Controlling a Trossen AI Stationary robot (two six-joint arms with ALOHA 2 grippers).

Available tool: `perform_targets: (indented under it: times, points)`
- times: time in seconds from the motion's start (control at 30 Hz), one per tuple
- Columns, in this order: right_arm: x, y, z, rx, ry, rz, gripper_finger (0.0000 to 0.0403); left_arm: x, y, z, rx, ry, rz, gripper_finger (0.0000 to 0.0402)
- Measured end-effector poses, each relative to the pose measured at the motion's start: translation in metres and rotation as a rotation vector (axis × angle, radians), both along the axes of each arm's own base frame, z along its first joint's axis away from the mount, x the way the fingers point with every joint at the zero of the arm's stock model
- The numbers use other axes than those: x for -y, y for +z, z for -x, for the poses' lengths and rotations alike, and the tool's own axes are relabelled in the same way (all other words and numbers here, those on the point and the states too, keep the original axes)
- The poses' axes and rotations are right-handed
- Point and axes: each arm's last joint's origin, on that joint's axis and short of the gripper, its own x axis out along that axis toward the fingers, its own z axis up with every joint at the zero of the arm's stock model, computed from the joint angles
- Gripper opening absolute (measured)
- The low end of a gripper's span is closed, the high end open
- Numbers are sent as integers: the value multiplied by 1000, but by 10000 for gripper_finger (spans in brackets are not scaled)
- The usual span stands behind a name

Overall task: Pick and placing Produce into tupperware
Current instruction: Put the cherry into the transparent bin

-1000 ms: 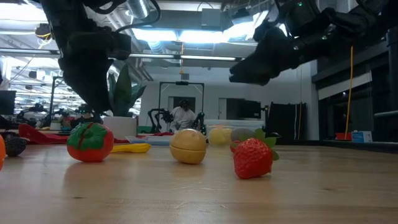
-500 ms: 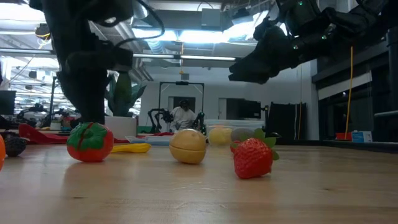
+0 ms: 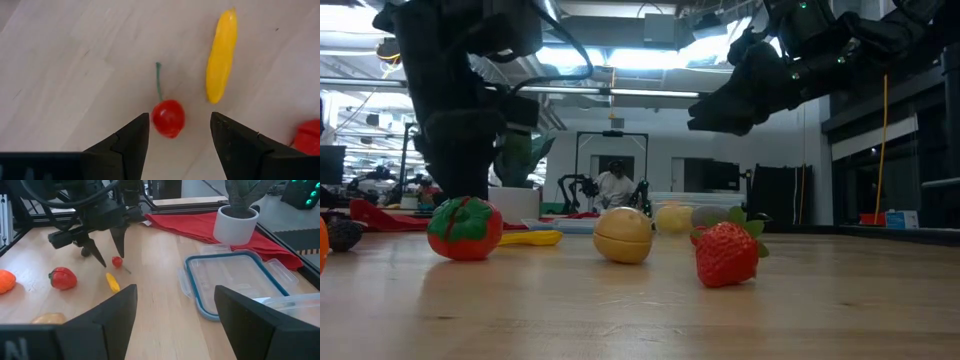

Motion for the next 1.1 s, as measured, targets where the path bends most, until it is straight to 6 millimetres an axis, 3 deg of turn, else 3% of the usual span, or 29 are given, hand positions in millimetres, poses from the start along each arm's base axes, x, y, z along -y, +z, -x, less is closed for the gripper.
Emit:
perform_targets:
  times: [0.33, 0.87, 1.1]
  points:
    - [-5, -1, -1, -6, 20, -1, 266, 1, -16, -7, -38, -42, -18, 202]
    - [-5, -1, -1, -7, 20, -2, 266, 0, -16, -8, -40, -64, -33, 201]
    - [-5, -1, -1, -7, 20, -2, 266, 0, -16, -8, -37, -65, -33, 173]
